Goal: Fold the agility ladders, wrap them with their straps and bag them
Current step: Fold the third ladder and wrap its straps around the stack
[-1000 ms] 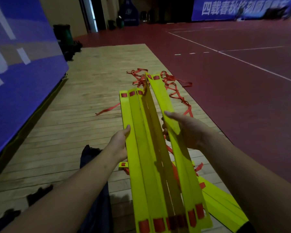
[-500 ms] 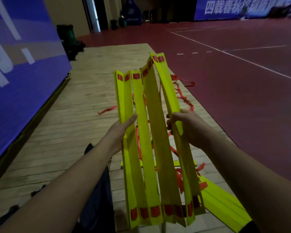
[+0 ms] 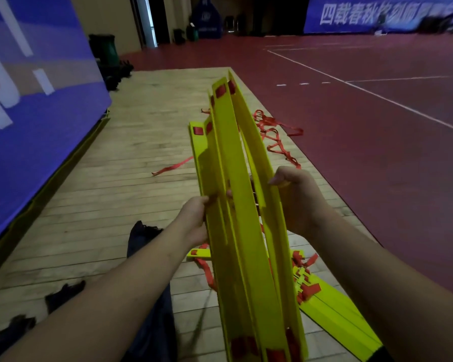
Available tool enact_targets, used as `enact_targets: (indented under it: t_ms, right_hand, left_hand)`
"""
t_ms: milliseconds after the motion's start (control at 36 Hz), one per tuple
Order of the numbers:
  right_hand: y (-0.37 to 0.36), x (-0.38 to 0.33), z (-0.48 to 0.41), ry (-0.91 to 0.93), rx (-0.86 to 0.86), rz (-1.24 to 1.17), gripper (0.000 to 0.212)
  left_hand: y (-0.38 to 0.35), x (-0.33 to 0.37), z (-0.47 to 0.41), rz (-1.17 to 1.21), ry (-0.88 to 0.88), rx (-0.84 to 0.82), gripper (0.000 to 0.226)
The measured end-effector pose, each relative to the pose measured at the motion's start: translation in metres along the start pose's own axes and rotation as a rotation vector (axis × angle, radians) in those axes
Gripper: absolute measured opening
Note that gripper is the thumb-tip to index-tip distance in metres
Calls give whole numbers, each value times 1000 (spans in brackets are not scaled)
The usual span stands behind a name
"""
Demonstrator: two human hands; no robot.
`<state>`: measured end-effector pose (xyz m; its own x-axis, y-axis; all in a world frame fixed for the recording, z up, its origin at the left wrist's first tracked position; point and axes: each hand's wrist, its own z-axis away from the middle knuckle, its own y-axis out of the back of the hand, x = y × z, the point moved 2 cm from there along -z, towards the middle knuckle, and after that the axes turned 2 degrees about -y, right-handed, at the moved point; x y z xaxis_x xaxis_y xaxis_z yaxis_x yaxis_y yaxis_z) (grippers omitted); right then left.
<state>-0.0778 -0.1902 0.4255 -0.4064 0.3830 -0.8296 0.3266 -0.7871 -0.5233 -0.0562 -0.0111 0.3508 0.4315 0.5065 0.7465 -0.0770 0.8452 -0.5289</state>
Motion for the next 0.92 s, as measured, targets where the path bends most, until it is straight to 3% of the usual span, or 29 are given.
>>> enact_targets:
  t_ms: [83,194,278,472,611,750,833,917]
  right_hand:
    - [0,1,-5,-46,-4,-15,52]
    - [8,5,-8,-57,67,21,54]
    - [12,7,-9,-72,85,-14,55]
    - [9,2,-10,-31,35,-80,46]
    - [17,2,-9,-54,67,126,29]
    - [19,7,-12,-53,122,301,36]
    - [13,10,-13,-16,177,354,9]
    - [10,13,-16,-33,186,346,23]
  left_hand:
    - [-9,3,6,130,6,-89,55]
    - [-13,3,11,-24,-26,-161,47]
    - [-12,0,11,-128,14,-135,32]
    - [-5,-2,6,-21,56,-110,30]
    - [-10,9,10,86,-31,-97,36]
    - [-3,13,8,144,-81,-37,44]
    - [-2,13,9,148,-93,-19,37]
    - [-5,12,12,103,-76,-8,37]
